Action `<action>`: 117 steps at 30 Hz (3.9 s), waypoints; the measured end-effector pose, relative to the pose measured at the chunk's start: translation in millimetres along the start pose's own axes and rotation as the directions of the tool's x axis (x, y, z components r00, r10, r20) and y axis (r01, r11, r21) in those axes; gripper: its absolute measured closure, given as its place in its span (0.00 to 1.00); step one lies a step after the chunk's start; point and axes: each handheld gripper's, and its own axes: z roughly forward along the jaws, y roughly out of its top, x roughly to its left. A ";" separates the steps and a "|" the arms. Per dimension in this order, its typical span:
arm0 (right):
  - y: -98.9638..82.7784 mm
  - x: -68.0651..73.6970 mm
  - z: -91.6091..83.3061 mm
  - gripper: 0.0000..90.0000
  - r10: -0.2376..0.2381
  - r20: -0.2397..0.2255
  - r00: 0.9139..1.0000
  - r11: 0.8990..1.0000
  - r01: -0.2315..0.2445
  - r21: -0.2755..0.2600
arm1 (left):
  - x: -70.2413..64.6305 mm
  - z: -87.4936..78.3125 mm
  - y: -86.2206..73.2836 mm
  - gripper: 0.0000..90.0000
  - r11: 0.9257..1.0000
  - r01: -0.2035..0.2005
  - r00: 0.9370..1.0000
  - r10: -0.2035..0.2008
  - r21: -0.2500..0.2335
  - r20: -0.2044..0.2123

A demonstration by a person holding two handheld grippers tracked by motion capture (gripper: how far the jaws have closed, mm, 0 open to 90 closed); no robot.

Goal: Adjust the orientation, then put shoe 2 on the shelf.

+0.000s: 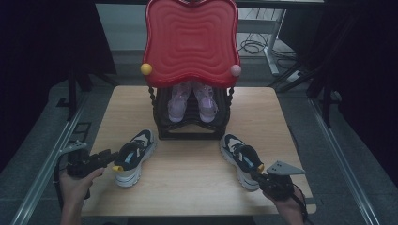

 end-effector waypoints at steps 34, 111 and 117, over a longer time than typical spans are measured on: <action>43.4 -40.0 -3.1 0.79 0.006 -0.097 0.995 0.990 -0.019 -0.137 | -18.3 -2.5 17.0 0.56 0.999 -0.054 0.998 0.054 0.001 0.013; 55.0 -80.9 56.7 0.83 0.040 -0.076 0.996 0.989 -0.028 0.144 | -1.2 53.1 19.2 0.78 0.977 -0.083 0.991 0.103 0.196 -0.090; 54.4 -78.8 55.6 0.84 0.027 -0.064 0.998 0.990 -0.018 0.137 | -2.4 52.7 18.9 0.79 0.979 -0.080 0.990 0.100 0.190 -0.100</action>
